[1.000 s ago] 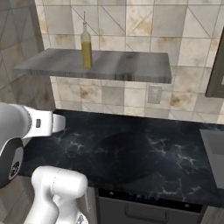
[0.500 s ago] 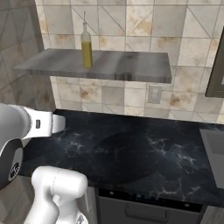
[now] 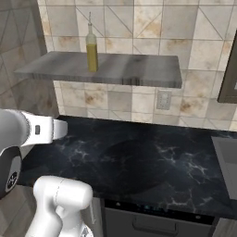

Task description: Take 2 condiments from the cabinet and move them on the counter near the stove.Make sure the condiments are lined up with each other, next to each other.

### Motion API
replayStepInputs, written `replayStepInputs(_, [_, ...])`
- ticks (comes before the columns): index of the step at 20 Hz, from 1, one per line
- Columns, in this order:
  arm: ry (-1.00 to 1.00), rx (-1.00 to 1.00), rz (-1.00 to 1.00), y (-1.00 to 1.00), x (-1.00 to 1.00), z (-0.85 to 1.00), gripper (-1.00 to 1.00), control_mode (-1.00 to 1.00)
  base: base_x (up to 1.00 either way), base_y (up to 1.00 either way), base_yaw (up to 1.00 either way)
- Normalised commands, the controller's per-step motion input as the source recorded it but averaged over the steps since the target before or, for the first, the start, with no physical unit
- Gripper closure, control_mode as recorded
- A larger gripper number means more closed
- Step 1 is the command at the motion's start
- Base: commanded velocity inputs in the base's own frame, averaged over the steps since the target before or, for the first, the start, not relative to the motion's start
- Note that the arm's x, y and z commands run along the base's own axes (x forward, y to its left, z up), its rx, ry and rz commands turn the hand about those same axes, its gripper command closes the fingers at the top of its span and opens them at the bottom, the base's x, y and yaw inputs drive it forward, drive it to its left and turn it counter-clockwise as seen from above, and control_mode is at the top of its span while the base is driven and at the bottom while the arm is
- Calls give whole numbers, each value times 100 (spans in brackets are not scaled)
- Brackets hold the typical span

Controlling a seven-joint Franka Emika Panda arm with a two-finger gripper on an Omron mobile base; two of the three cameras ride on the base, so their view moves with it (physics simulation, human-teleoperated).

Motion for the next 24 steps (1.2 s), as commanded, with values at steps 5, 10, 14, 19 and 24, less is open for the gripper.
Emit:
replayStepInputs(5, [0,-4,-4,-1,-26,62,-100,-100,0,0,0])
replayStepInputs(10, [8,-4,-7,-2,-12,73,-100,-100,0,0,0])
replayStepInputs(14, [7,-4,-5,0,7,51,-100,-100,0,0,0])
replayStepInputs(19, [0,-3,-6,0,25,21,-100,-100,0,0,0])
replayStepInputs(24, [0,-1,-5,0,57,-2,-100,-100,0,0,0])
